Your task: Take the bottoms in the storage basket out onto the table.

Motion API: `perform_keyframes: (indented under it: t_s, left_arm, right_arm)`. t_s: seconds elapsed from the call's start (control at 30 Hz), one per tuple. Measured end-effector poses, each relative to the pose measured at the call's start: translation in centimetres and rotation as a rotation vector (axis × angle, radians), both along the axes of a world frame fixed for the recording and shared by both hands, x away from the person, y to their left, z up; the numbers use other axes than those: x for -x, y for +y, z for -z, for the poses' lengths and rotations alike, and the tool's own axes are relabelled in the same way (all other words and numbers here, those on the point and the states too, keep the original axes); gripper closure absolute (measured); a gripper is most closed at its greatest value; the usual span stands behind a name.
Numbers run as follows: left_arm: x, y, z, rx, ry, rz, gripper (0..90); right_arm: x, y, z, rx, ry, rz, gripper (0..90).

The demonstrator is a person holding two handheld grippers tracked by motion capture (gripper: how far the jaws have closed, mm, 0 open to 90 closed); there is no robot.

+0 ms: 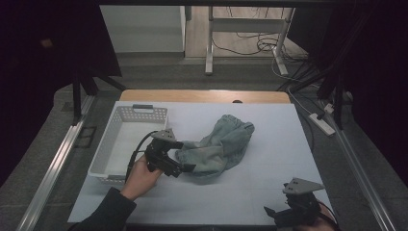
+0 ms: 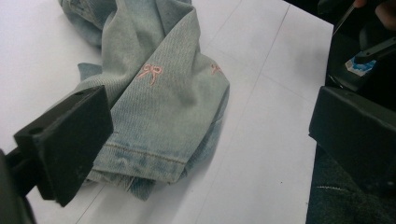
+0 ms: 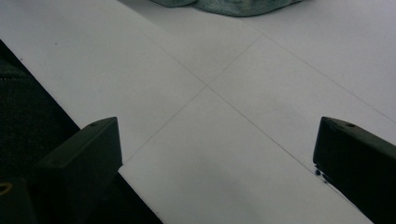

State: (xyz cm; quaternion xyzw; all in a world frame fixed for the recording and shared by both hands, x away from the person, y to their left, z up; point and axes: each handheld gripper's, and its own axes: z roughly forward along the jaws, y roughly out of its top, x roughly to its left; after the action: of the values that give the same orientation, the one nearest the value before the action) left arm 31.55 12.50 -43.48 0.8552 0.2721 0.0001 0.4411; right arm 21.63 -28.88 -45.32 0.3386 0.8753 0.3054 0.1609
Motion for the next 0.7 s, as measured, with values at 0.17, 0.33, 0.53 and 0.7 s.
perform_keyframes:
  t_s: [0.17,0.33,0.53,0.7]
  left_arm:
    - [0.3,0.4,0.3,-0.003,0.001,-0.011,0.0]
    - [0.5,0.9,0.6,-0.003,0.005,-0.016,0.0]
    - [0.9,1.5,0.9,0.004,0.011,-0.024,0.0]
    - [1.1,2.0,1.0,0.012,0.014,-0.033,0.0]
  right_arm:
    - [0.0,0.0,0.0,-0.002,0.001,0.002,1.4]
    - [0.0,0.0,0.0,-0.001,0.001,0.002,1.4]
    - [0.0,0.0,0.0,-0.002,0.0,0.003,1.4]
    - [0.0,0.0,0.0,-0.001,0.0,0.003,1.4]
